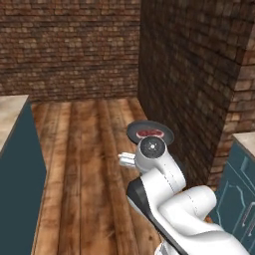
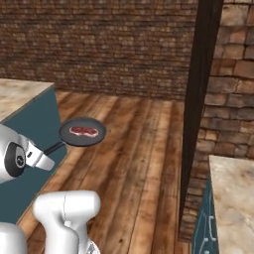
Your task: Pick up the pan with the steak in it and place it on the dining table. Then place the steak on the plate.
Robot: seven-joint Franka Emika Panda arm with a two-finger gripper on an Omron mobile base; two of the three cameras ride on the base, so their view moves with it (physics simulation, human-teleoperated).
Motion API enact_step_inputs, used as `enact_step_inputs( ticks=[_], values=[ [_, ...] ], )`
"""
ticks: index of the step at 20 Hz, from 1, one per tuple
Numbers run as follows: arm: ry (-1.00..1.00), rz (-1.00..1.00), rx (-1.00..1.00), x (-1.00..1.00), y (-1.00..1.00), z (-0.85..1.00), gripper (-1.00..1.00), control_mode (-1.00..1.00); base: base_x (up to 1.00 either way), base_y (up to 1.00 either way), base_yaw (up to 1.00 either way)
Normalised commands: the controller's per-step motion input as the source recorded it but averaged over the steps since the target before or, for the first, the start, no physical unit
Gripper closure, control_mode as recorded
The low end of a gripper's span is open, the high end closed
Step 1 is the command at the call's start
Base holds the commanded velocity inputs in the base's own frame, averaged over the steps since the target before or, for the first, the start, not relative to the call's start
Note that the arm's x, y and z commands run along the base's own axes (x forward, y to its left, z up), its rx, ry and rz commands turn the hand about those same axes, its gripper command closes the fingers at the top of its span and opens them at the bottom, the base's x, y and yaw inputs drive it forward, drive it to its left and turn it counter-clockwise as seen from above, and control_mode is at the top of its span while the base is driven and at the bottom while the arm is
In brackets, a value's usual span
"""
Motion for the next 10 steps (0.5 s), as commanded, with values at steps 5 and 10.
enact_step_inputs(
  ticks=[5,10],
  values=[
    [0.0,0.0,0.0,0.0,0.0,0.0,1.0,1.0,0.09,0.18,-0.03],
    [0.0,0.0,0.0,0.0,0.0,0.0,1.0,1.0,0.49,0.01,0.0]
  ],
)
